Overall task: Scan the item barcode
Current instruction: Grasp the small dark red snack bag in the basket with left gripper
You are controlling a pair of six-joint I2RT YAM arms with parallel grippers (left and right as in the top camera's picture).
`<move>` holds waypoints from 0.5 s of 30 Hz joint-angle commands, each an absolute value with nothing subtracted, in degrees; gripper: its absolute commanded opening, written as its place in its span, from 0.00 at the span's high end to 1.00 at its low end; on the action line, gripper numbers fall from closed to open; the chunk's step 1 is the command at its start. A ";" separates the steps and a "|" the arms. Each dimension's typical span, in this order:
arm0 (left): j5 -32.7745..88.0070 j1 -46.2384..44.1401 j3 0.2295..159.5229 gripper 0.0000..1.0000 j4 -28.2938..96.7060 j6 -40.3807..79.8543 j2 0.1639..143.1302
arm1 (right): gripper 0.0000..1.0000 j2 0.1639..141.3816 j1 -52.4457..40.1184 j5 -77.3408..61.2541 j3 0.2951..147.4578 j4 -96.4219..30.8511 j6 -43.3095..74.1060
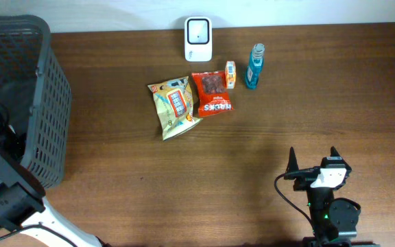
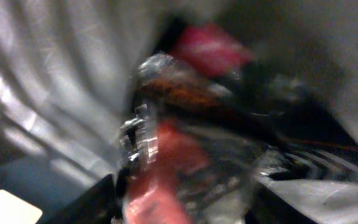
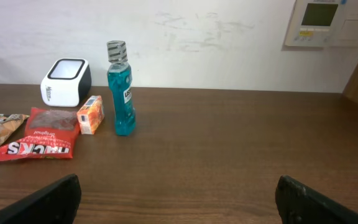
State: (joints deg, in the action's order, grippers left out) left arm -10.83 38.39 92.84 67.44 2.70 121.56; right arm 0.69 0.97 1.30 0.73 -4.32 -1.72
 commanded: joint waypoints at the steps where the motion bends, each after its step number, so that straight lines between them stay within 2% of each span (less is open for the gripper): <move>1: -11.38 38.89 91.92 0.60 68.20 2.96 122.87 | 0.02 0.51 1.23 2.00 0.32 -4.56 -1.72; 2: -11.18 38.89 92.71 0.67 68.84 2.96 122.87 | 0.02 0.51 1.23 2.00 0.32 -4.56 -1.72; 6: -7.09 38.89 97.76 0.81 71.85 2.96 122.87 | 0.02 0.51 1.23 2.00 0.32 -4.56 -1.72; 8: -5.06 38.89 101.62 0.83 74.11 2.96 122.87 | 0.02 0.51 1.23 2.00 0.32 -4.56 -1.72; 10: -4.23 38.89 105.21 0.90 76.16 2.94 122.87 | 0.02 0.51 1.23 2.00 0.32 -4.56 -1.72; 11: -3.86 38.89 107.85 0.97 77.62 2.94 122.87 | 0.02 0.51 1.23 2.00 0.32 -4.56 -1.72; 12: -3.51 38.89 109.69 1.00 78.63 2.96 122.87 | 0.01 0.51 1.23 2.00 0.32 -4.56 -1.72; 15: 0.49 38.89 116.14 1.00 81.28 2.96 122.87 | 0.02 0.51 1.23 2.00 0.32 -4.56 -1.72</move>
State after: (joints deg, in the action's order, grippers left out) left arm -4.64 38.61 109.25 79.57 2.79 122.56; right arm 0.69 0.97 1.32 0.73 -4.32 -1.72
